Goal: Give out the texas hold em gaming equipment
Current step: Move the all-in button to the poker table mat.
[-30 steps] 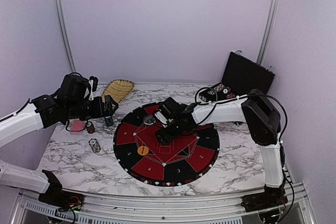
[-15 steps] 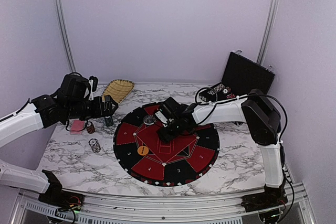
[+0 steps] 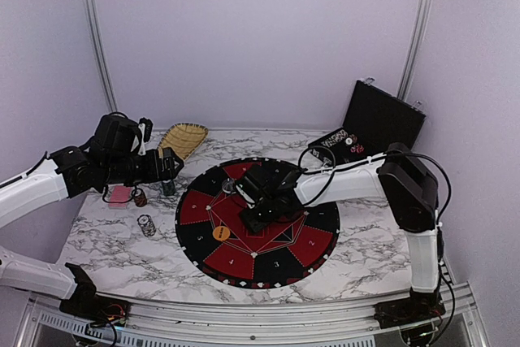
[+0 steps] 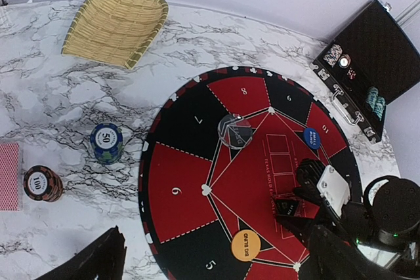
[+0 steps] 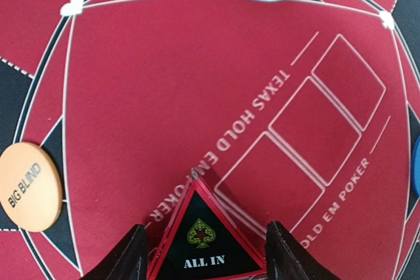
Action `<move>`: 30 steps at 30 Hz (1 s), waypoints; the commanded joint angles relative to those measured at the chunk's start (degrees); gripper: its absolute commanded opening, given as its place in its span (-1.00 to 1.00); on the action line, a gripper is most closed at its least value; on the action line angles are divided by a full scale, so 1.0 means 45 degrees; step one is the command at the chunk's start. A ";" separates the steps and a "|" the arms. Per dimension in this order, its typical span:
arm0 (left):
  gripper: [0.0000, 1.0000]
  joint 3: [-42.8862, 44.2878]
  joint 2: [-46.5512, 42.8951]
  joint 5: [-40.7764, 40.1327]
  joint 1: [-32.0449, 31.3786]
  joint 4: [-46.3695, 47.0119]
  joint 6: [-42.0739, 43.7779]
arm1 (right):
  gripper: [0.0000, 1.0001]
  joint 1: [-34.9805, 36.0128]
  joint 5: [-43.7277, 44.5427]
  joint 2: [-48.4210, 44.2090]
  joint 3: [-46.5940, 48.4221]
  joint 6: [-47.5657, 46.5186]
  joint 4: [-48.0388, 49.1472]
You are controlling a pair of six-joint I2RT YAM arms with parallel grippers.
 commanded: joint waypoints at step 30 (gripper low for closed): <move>0.98 0.0166 0.0322 0.0156 0.0078 0.0408 0.0077 | 0.18 0.2193 -0.0782 -0.0944 -0.1491 0.2063 -0.0181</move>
